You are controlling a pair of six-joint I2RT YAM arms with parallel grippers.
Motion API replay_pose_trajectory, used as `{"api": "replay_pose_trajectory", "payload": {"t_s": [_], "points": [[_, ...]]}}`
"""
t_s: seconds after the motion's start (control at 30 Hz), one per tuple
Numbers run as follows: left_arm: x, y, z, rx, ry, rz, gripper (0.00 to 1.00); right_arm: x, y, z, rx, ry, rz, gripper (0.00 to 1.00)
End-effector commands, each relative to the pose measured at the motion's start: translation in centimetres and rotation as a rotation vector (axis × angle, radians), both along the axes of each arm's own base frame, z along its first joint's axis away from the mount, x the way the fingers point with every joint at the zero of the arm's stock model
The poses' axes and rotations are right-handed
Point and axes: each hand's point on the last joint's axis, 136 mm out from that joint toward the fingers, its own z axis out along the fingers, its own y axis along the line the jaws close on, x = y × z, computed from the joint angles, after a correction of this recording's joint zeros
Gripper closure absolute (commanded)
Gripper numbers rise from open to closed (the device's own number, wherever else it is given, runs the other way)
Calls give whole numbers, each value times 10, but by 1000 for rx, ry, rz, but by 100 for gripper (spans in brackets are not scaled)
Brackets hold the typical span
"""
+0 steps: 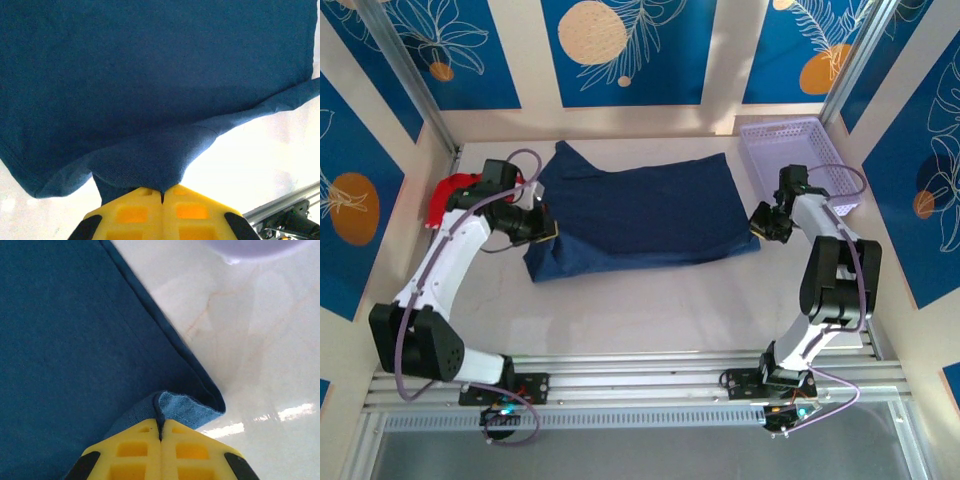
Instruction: Fold the inside-out t-shirt
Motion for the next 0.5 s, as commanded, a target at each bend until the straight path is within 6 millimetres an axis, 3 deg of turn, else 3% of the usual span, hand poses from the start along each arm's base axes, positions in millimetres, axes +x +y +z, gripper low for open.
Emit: {"api": "replay_pose_trajectory", "payload": {"t_s": [0.0, 0.23, 0.47], "points": [[19, 4, 12, -18, -41, -5, 100, 7, 1, 3, -27, 9, 29, 100], [43, 17, 5, 6, -19, 18, 100, 28, 4, 6, -54, -6, 49, 100], [51, 27, -9, 34, 5, 35, 100, 50, 12, 7, -90, 0, 88, 100]]}}
